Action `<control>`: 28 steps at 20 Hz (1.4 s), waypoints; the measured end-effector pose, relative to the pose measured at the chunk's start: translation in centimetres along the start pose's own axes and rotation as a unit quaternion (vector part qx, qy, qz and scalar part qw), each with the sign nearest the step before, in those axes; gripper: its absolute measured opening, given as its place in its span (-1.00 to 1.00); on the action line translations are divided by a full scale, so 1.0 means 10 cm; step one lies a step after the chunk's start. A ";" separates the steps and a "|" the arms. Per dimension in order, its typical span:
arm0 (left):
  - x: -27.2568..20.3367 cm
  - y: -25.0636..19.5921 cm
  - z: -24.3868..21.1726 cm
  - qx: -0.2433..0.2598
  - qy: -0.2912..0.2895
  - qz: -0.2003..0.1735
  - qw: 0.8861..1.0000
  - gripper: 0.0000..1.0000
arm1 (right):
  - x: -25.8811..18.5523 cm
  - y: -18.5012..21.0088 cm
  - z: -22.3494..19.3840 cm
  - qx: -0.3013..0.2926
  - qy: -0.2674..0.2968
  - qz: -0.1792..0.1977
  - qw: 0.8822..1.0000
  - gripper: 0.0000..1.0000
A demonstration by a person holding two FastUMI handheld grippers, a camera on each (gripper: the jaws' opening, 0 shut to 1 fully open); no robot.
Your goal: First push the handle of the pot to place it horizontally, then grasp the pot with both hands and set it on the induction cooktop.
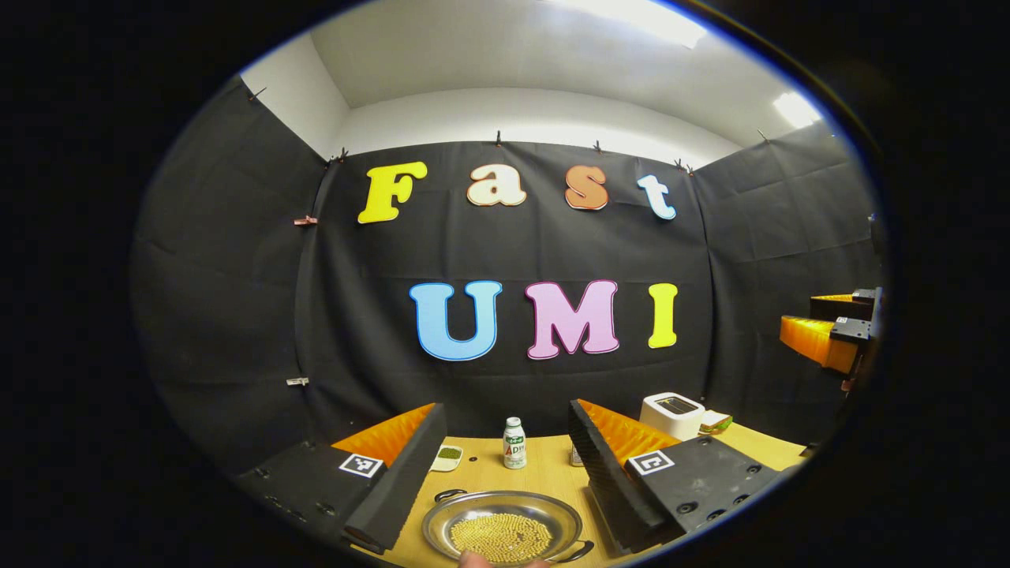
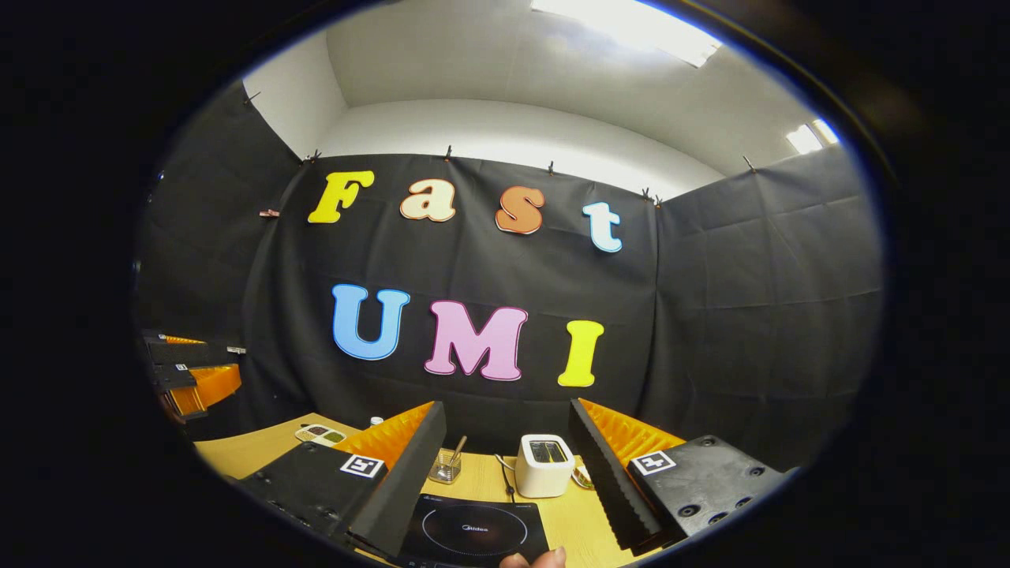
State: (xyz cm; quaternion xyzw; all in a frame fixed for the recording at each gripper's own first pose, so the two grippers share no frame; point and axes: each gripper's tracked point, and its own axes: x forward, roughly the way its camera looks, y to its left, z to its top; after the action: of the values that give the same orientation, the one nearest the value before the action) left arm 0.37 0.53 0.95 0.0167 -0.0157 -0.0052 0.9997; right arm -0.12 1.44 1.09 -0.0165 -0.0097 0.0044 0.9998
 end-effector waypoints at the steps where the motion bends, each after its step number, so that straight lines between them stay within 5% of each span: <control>1: 0.00 0.00 0.01 0.000 0.000 0.000 1.000 0.94 | 0.01 -0.01 0.00 -0.002 -0.001 0.000 1.000 0.94; 9: 0.00 -0.05 -0.01 -0.003 0.004 -0.009 1.000 0.88 | -0.02 -0.03 0.01 -0.002 0.001 -0.003 1.000 0.94; 14: -0.08 -0.21 0.01 0.018 0.005 -0.064 0.998 -0.88 | -0.04 -0.06 0.01 -0.003 0.002 -0.005 1.000 0.94; 18: -0.14 -0.33 -0.32 0.011 0.074 -0.099 0.992 -0.90 | -0.04 -0.07 -0.01 -0.004 0.004 -0.006 1.000 0.94; 23: -0.26 -0.51 -1.20 -0.059 0.242 -0.149 0.957 -0.90 | -0.07 -0.08 -0.06 -0.006 0.010 -0.005 1.000 0.94; 28: -0.58 -0.66 -2.00 -0.062 0.394 -0.196 0.896 -0.90 | -0.05 -0.13 -0.12 -0.005 0.017 -0.007 1.000 0.94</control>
State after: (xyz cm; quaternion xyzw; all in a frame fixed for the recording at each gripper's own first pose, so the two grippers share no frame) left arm -4.85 -5.39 -19.45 -0.0423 0.3831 -0.1953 0.9018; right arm -0.58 0.06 -0.03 -0.0212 0.0069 -0.0024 0.9997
